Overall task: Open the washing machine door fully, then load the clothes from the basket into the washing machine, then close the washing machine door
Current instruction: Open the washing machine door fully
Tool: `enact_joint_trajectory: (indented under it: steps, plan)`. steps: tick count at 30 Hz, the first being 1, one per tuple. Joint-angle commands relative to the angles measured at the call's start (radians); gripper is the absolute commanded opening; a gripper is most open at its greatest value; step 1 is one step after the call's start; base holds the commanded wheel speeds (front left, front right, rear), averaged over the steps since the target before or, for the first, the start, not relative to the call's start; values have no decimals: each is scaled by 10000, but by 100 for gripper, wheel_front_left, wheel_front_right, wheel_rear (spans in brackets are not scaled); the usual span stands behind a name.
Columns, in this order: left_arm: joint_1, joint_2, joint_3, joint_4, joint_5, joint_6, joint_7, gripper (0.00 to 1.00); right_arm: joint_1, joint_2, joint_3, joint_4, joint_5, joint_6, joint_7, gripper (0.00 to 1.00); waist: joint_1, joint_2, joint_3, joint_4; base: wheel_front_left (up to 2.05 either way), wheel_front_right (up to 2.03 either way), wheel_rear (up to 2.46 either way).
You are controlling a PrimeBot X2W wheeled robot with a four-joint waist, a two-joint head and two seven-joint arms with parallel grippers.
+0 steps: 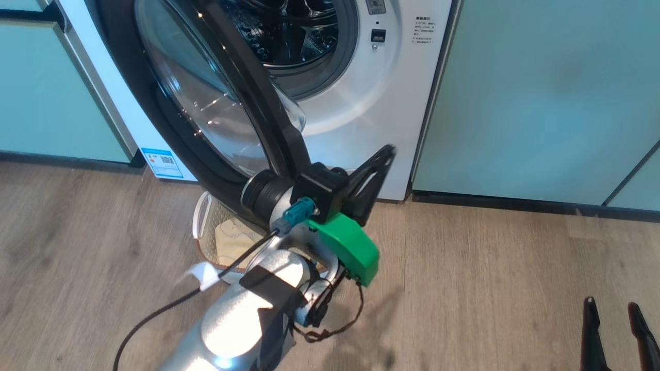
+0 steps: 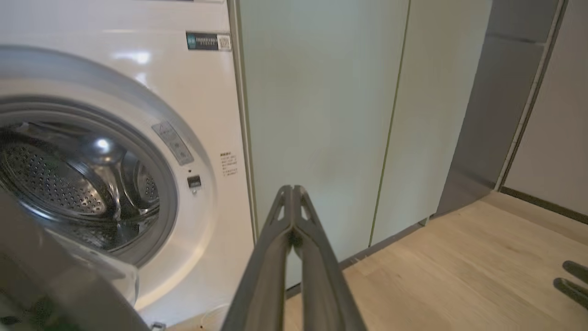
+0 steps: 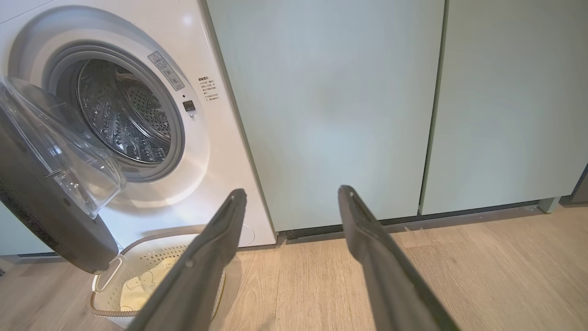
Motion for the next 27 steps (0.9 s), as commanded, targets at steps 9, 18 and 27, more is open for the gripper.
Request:
enact_joint_trajectory:
  steps: [9, 18, 27]
  plan:
    - [-705, 84, 319, 1023, -29, 341, 275, 0, -447, -175, 159, -257, 58, -29, -65, 100, 0, 0, 52, 14, 0, 0, 0]
    - [-1099, 240, 567, 2308, 215, 865, 98, 0, -524, -175, 180, -220, 94, -29, -65, 100, 0, 0, 114, -53, 0, 0, 0]
    - [-1351, 294, 793, 3137, 207, 1199, -230, 0, -568, -175, 161, -226, 137, -29, -65, 100, 0, 0, 229, -39, 0, 0, 0]
